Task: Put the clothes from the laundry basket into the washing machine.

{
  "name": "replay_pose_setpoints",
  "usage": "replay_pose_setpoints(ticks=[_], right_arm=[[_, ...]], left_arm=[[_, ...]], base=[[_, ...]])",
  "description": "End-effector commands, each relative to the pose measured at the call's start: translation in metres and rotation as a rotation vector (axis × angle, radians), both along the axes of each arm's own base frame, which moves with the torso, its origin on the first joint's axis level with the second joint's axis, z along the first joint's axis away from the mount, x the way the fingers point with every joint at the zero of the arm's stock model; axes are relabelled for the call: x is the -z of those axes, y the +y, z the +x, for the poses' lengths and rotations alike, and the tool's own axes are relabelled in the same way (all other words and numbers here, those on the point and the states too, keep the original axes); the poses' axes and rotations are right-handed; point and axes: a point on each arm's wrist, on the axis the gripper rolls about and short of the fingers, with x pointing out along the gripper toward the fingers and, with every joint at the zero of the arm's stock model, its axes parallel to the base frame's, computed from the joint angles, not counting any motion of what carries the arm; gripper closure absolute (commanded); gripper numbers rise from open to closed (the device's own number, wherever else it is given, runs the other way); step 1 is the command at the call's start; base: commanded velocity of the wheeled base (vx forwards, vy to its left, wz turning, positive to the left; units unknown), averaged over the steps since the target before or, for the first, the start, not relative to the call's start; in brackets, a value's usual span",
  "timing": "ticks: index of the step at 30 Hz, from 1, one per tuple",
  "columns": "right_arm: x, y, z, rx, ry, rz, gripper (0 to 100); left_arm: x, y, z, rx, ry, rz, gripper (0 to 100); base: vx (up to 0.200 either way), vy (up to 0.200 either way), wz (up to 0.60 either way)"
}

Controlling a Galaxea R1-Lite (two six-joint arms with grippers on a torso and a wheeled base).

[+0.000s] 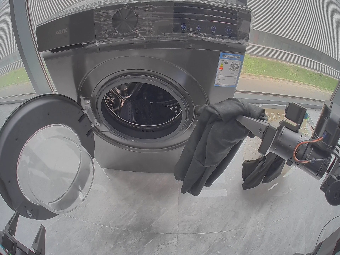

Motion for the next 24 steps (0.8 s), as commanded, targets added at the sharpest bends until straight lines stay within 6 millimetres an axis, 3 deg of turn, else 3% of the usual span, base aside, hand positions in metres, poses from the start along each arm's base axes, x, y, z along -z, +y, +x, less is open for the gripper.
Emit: replay_pose_setpoints(ticks=[1,8,24], right_arm=[[0.002,0.0,-0.001,0.055,0.009,-0.003,100],[0.007,0.002,-0.007,0.109,0.027,-0.015,100],[0.018,0.007,-0.016,0.084,0.042,-0.057,100]], left_arm=[[0.004,0.0,0.0,-0.002,-0.002,0.0,0],[0.005,0.0,0.0,-0.002,0.0,0.001,0],[0.005,0.0,0.0,-0.007,-0.002,0.021,0]], base=[[0.0,0.2,0.0],[0.0,0.2,0.0],[0.0,0.0,0.0]])
